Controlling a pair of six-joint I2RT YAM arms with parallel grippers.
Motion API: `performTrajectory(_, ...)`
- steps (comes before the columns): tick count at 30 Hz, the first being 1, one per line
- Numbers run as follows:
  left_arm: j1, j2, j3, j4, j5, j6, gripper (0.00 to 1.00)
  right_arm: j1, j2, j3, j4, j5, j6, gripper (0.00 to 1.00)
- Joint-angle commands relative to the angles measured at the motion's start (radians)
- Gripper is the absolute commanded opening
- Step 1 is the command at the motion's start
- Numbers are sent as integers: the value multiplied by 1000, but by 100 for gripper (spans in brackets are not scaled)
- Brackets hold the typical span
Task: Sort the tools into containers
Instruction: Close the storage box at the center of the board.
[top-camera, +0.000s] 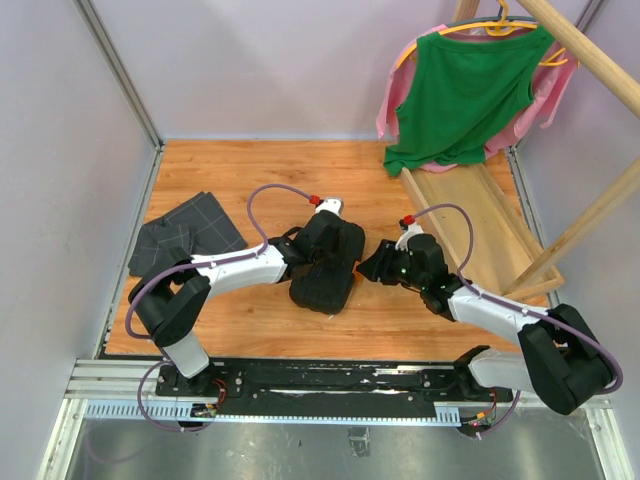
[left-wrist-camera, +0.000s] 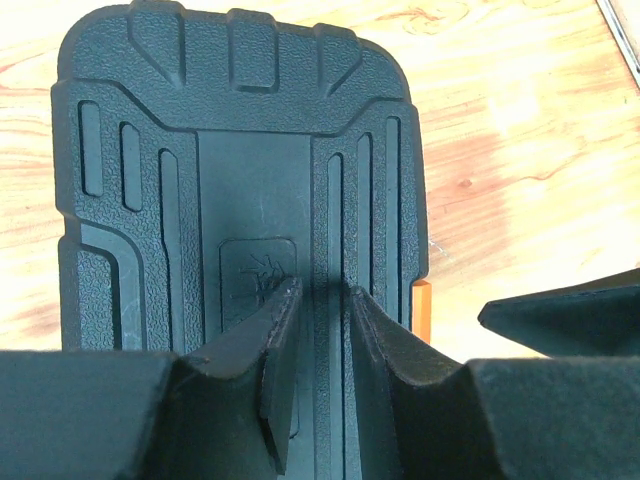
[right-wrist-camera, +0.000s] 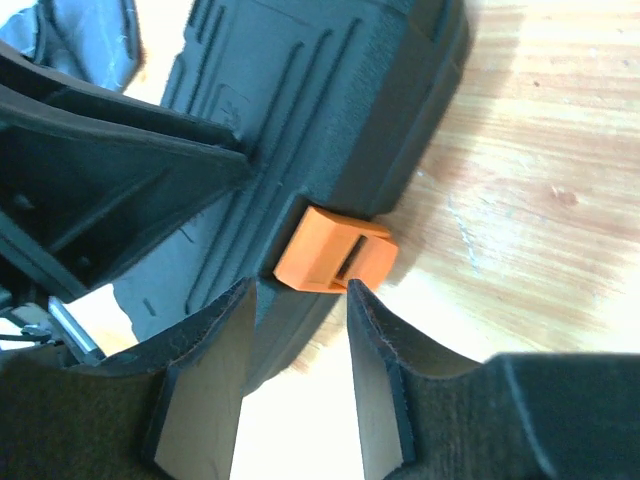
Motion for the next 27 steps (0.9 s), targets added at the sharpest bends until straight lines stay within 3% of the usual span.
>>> performTrajectory(1,-32,75,-43,-142,102,-25,30,15,2,-9,-101,77,-17,41)
performTrajectory(13,-32,77,-43,-142,104,-24,30,15,73,18,-134,108,8,25)
performTrajectory(27,-34,86,-32,-145,106,-22,30,15,149,62,-105,78,-3,23)
